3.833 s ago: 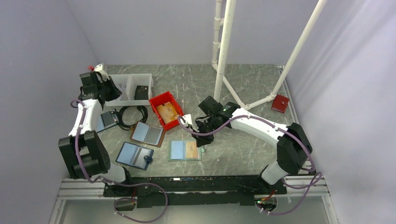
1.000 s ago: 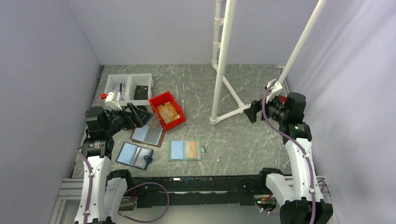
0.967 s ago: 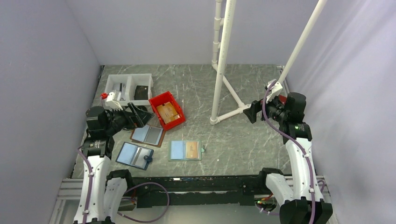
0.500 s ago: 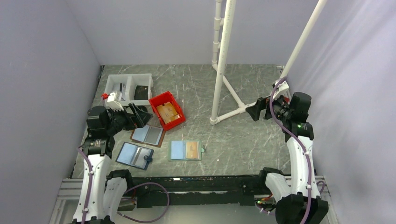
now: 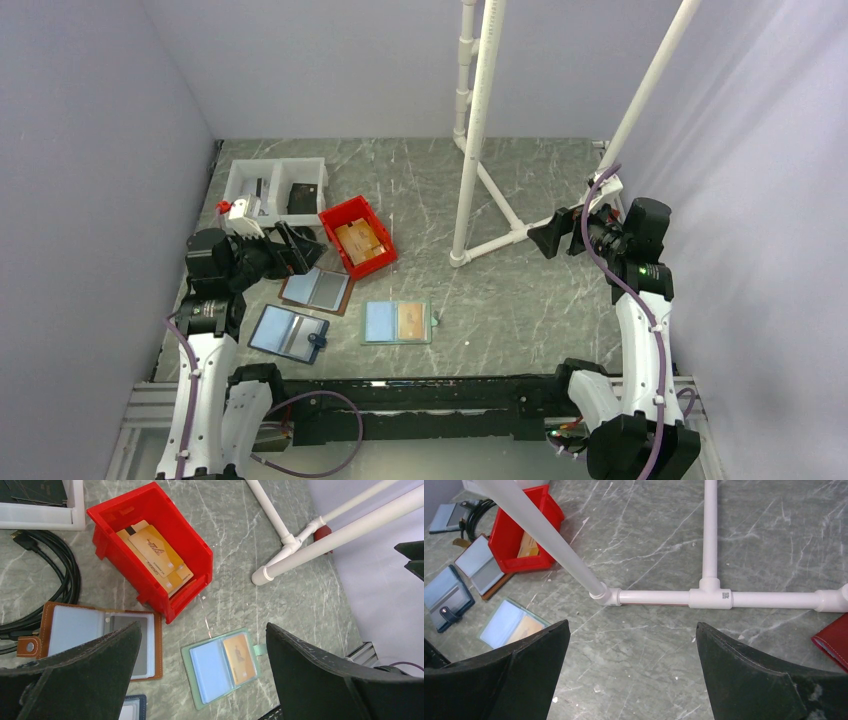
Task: Take the credit cards out of the card holder
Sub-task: Reset both arms
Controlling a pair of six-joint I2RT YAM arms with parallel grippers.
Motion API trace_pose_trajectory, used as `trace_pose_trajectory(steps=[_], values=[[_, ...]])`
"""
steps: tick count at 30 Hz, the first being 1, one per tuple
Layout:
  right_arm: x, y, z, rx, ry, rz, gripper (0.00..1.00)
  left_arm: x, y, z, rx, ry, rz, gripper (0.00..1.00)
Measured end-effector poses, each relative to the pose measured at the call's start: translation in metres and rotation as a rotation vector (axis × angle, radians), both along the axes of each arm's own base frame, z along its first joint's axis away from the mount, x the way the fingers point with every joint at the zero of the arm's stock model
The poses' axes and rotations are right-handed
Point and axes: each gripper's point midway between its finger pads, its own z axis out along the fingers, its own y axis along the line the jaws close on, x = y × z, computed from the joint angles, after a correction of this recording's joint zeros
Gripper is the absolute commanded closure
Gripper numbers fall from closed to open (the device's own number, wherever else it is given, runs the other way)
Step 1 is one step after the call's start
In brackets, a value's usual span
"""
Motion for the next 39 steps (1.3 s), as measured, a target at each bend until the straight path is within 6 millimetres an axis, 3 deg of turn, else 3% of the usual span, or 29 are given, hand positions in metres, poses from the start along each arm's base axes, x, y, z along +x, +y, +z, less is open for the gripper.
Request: trace_pose_trajectory(steps=[39], values=[[-0.0004,0.0,0.0035,0.011,-0.006,-0.009,0.0,0.0001,-0.0004,-0.0028,-0.001,0.009,-0.001,0.01]])
